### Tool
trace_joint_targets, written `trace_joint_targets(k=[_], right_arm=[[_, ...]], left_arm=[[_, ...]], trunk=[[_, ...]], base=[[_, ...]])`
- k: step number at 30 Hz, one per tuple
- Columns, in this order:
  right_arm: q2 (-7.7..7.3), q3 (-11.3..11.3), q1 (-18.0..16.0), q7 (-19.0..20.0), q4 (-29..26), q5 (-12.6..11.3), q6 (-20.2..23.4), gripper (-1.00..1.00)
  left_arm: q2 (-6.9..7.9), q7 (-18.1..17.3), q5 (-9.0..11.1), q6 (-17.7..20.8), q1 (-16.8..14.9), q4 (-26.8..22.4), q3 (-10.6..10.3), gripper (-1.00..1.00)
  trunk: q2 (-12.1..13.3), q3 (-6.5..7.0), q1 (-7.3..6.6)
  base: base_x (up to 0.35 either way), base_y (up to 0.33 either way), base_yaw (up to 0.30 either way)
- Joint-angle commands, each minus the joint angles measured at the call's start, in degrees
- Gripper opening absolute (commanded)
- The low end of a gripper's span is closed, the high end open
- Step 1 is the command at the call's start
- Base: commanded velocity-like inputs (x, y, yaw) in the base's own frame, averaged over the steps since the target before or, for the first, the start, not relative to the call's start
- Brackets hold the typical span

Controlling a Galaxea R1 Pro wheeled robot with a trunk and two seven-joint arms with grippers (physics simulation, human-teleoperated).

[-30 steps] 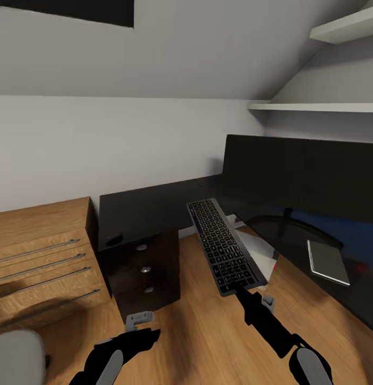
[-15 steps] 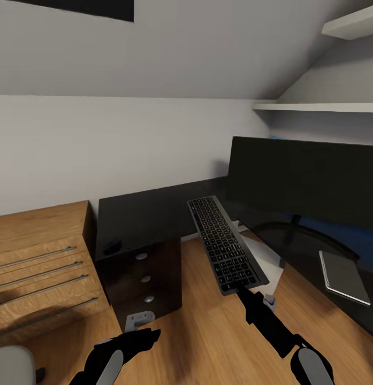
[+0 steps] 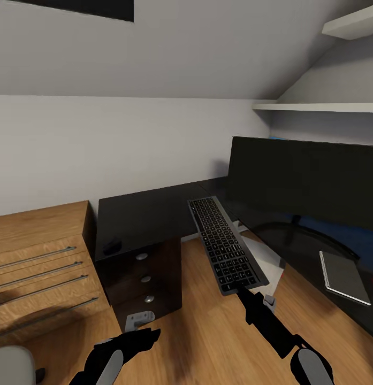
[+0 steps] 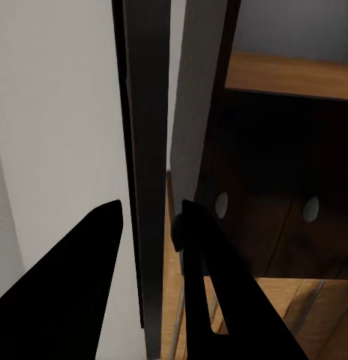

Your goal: In the bedroom, organize the workspace by keeping the computer under the desk, ensuring the monitor is on the desk, placing the keyboard on the desk next to the monitor, placing the mouse on the desk next to the keyboard, moving the folder from the swivel chair onto the desk next to the mouse, stacking the notebook on top of the folder with the pen on top of the notebook, and positioning the swivel chair next to the desk.

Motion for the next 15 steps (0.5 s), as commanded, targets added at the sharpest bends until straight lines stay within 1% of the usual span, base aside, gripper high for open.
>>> trace_joint_targets(k=[1, 4, 10, 15], right_arm=[[0.01, -0.1, 0.0, 0.1, 0.0, -0.3, 0.4, -1.00], [-0.02, -0.1, 0.0, 0.1, 0.0, 0.0, 0.4, -1.00], [0.01, -0.1, 0.0, 0.1, 0.0, 0.2, 0.4, -1.00], [-0.04, 0.0, 0.0, 0.0, -0.1, 0.3, 0.4, -1.00]], left_arm=[[0.06, 0.5, 0.6, 0.1, -0.1, -0.1, -0.1, 1.00], [0.06, 0.6, 0.5, 0.1, -0.1, -0.1, -0.3, 1.00], [0.10, 0.6, 0.5, 0.1, -0.1, -0.1, -0.1, 1.00], [0.14, 0.6, 0.5, 0.1, -0.1, -0.1, 0.1, 1.00]], trunk=[[0.0, -0.05, 0.00], [0.0, -0.05, 0.00], [0.0, -0.05, 0.00], [0.0, -0.05, 0.00]], base=[[0.000, 0.000, 0.000], [-0.173, -0.192, 0.108], [-0.178, -0.261, 0.249], [-0.058, -0.078, 0.275]])
